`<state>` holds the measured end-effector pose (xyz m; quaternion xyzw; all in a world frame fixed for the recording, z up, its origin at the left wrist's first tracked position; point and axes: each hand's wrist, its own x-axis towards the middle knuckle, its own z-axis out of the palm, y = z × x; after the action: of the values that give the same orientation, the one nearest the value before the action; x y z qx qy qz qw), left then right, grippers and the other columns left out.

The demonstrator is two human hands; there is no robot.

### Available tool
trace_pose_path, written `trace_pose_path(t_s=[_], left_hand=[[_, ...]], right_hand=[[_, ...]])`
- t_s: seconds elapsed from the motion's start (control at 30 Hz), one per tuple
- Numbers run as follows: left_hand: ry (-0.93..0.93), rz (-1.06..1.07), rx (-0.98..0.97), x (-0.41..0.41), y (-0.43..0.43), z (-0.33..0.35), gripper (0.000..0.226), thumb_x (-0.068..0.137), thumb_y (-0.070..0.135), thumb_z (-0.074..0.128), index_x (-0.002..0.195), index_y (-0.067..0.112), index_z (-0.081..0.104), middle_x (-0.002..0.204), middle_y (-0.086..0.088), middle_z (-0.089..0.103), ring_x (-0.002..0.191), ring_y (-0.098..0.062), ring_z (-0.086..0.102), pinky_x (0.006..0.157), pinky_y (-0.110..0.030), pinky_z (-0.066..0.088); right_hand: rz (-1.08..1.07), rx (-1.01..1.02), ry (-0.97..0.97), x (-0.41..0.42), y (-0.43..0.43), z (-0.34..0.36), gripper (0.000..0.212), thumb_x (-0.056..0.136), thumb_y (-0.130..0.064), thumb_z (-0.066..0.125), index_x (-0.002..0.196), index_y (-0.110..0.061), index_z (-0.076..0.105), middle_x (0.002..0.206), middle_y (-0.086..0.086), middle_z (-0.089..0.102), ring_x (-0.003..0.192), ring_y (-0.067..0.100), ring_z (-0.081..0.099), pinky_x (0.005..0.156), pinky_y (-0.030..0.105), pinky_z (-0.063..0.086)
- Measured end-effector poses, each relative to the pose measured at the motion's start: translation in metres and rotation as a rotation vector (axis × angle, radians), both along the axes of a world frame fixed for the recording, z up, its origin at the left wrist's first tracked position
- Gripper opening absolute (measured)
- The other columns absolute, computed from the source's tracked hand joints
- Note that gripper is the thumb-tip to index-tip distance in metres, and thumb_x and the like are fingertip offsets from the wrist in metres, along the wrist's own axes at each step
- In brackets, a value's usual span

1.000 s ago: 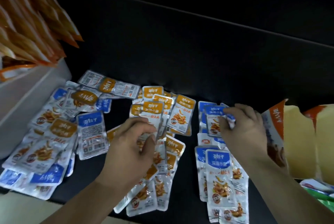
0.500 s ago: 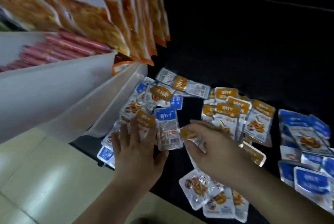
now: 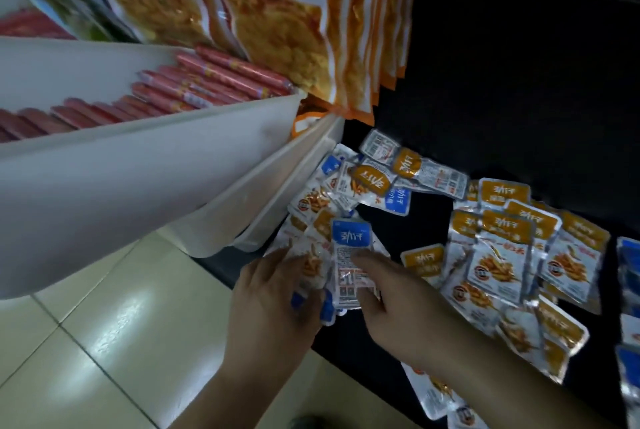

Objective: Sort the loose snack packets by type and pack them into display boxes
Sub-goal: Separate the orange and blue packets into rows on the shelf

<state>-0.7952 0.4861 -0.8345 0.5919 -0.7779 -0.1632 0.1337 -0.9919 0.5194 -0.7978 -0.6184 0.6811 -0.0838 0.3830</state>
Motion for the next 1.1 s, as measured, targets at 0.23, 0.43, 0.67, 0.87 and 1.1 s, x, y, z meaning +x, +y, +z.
trace_pose_path(t_s=[0.23,0.43,0.67,0.87,1.1], left_hand=[[0.208,0.250,0.383,-0.019,-0.012,0.015,0.054,0.068,0.060,0.076,0.117,0.050,0.055,0.113,0.016,0.070,0.102,-0.008,0.070,0.084,-0.042,0.062],[0.409,0.337,0.503,-0.028,-0.019,0.022,0.022,0.094,0.017,0.067,0.093,0.038,0.061,0.087,0.017,0.070,0.072,0.010,0.067,0.060,-0.019,0.057],[0.496,0.342,0.512,-0.038,-0.026,0.023,0.023,0.090,0.017,0.076,0.083,0.033,0.060,0.075,0.021,0.064,0.061,0.012,0.062,0.048,-0.010,0.046],[0.545,0.287,0.489,-0.050,-0.030,0.027,0.027,0.090,0.011,0.066,0.111,0.028,0.065,0.093,0.011,0.073,0.079,-0.006,0.069,0.062,-0.023,0.055],[0.649,0.271,0.345,-0.053,-0.017,0.058,0.028,0.096,0.010,0.065,0.099,0.037,0.059,0.088,0.017,0.069,0.073,0.010,0.066,0.050,-0.005,0.045]], right_hand=[[0.097,0.084,0.088,0.002,0.001,0.002,0.068,0.108,-0.028,0.042,0.165,-0.029,0.005,0.172,-0.013,-0.003,0.158,0.007,-0.002,0.125,0.024,0.007],[0.134,0.111,0.086,-0.003,0.000,0.003,0.074,0.102,-0.022,0.047,0.164,-0.035,0.009,0.170,-0.019,-0.004,0.156,0.004,0.000,0.124,0.021,0.008],[0.118,0.175,-0.007,-0.010,0.001,0.005,0.084,0.096,-0.012,0.050,0.163,-0.040,0.008,0.167,-0.026,-0.007,0.155,0.000,-0.002,0.123,0.019,0.009],[0.069,0.145,-0.127,-0.014,0.002,-0.007,0.082,0.098,-0.007,0.047,0.163,-0.040,0.010,0.157,-0.036,-0.006,0.150,-0.007,0.000,0.119,0.014,0.007],[-0.430,-0.093,-0.458,-0.008,0.008,0.022,0.039,0.105,-0.024,0.056,0.135,-0.049,0.056,0.123,-0.033,0.057,0.104,-0.022,0.057,0.067,-0.002,0.044]])
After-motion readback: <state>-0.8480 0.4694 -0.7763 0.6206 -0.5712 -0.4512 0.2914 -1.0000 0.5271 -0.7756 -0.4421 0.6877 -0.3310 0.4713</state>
